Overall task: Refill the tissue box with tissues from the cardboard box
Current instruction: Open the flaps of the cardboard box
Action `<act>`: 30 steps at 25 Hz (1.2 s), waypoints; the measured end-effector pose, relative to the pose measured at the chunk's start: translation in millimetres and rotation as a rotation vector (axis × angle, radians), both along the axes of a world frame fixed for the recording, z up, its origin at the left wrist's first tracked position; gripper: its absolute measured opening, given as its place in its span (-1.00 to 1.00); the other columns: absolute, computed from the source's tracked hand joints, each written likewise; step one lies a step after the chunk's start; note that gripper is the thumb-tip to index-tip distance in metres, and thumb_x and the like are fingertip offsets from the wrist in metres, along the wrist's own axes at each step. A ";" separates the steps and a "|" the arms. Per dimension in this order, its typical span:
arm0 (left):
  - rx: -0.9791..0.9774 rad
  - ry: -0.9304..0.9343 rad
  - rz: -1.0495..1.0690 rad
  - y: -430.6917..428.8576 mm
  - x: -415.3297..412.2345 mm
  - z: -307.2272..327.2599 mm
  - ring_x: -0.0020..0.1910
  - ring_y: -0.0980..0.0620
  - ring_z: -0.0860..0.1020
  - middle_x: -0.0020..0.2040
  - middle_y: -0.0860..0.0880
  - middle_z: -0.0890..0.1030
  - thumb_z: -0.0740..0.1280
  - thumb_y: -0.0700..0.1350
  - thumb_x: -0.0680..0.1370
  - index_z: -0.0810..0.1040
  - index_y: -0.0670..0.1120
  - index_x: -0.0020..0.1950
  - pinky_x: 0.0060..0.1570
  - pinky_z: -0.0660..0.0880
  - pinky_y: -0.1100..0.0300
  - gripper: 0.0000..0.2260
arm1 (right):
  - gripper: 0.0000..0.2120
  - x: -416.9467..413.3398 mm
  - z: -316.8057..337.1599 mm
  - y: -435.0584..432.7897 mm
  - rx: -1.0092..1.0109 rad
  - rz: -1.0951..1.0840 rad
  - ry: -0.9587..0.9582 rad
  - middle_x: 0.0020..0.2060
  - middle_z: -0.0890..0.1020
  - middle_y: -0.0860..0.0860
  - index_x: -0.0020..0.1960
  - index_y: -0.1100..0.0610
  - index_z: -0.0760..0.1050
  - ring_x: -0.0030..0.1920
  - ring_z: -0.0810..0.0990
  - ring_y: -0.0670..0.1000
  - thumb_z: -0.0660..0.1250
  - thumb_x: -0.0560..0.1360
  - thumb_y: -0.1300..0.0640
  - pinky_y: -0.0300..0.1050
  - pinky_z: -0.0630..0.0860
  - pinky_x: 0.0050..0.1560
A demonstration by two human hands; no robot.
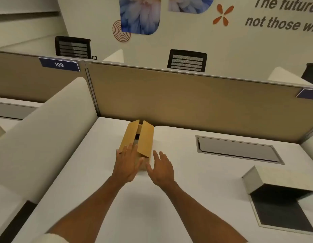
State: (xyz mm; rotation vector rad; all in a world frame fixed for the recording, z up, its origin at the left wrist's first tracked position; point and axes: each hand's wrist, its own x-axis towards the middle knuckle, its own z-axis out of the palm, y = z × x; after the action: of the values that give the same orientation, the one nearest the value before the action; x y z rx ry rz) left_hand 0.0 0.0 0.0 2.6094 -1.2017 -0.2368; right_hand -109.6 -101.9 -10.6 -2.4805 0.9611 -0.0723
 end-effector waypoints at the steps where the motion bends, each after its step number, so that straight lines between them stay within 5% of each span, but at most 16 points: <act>1: -0.011 0.006 0.012 0.0 12.0 -1.9 0.57 -0.11 0.02 0.60 -0.07 0.02 -0.55 0.47 0.23 -0.02 -0.02 0.58 0.50 -0.13 -0.17 0.05 | -0.35 10.9 -0.7 0.4 0.017 -0.008 -0.012 0.57 0.13 0.09 0.56 0.01 0.03 0.56 0.09 0.14 0.04 0.57 -0.25 0.13 0.13 0.51; 5: 0.014 0.041 0.060 -11.3 49.3 -15.4 0.57 -0.15 0.00 0.60 -0.09 0.00 -0.13 0.30 0.53 -0.04 -0.05 0.57 0.51 -0.08 -0.18 -0.30 | -0.33 47.2 -4.0 -4.1 0.060 -0.054 -0.011 0.51 0.27 0.08 0.53 0.04 0.10 0.48 0.27 0.14 0.14 0.54 -0.25 0.11 0.33 0.41; 10: -0.005 0.137 0.003 -21.6 69.3 -30.5 0.54 -0.14 0.11 0.59 -0.08 0.04 0.12 0.19 0.58 -0.08 -0.03 0.57 0.48 0.15 -0.11 -0.33 | -0.34 69.8 -15.3 -6.7 0.018 0.003 0.002 0.52 0.23 0.08 0.54 0.07 0.06 0.47 0.28 0.12 0.14 0.56 -0.20 0.07 0.34 0.40; 15: -0.015 0.116 -0.048 -23.0 78.2 -31.7 0.47 -0.13 0.28 0.54 -0.06 0.22 0.18 0.19 0.56 0.20 0.11 0.51 0.38 0.32 -0.10 -0.47 | -0.35 78.4 -26.2 -7.5 0.003 0.030 0.031 0.58 0.07 0.04 0.57 0.09 -0.06 0.54 0.17 0.10 0.07 0.61 -0.15 0.02 0.27 0.46; 21: -0.101 0.134 -0.096 -9.1 91.5 -26.1 0.40 -0.09 0.37 0.50 -0.06 0.31 0.21 0.06 0.60 0.36 0.07 0.43 0.32 0.40 -0.02 -0.61 | -0.45 81.2 -23.5 -4.8 -0.131 0.060 -0.009 0.48 0.31 0.09 0.53 0.10 0.07 0.36 0.42 0.11 0.13 0.62 -0.03 0.00 0.44 0.30; 26: -0.396 0.087 0.041 3.2 110.7 -17.7 0.01 -0.06 0.62 0.14 -0.09 0.63 0.31 -0.16 0.54 0.51 -0.11 0.25 -0.09 0.51 0.18 -0.72 | -0.47 66.2 -20.9 -11.4 0.067 -0.328 -0.311 0.39 0.42 0.06 0.50 0.10 0.13 0.19 0.58 0.11 0.22 0.58 0.14 -0.03 0.55 0.11; 30: -0.287 0.050 0.249 13.9 135.1 -22.1 0.01 -0.13 0.61 0.14 -0.15 0.60 0.31 -0.14 0.54 0.41 -0.14 0.30 -0.15 0.51 0.12 -0.66 | -0.40 52.4 -26.3 -24.2 0.055 -0.395 -0.355 0.42 0.33 0.13 0.49 0.13 0.15 0.31 0.47 0.15 0.32 0.52 0.16 0.05 0.53 0.23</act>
State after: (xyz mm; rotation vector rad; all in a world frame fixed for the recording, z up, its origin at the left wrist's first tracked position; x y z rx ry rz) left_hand 135.1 13.9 -22.1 2.4510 -0.8154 -0.0733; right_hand -57.2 -126.1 -36.9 -2.0957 1.2512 -0.5841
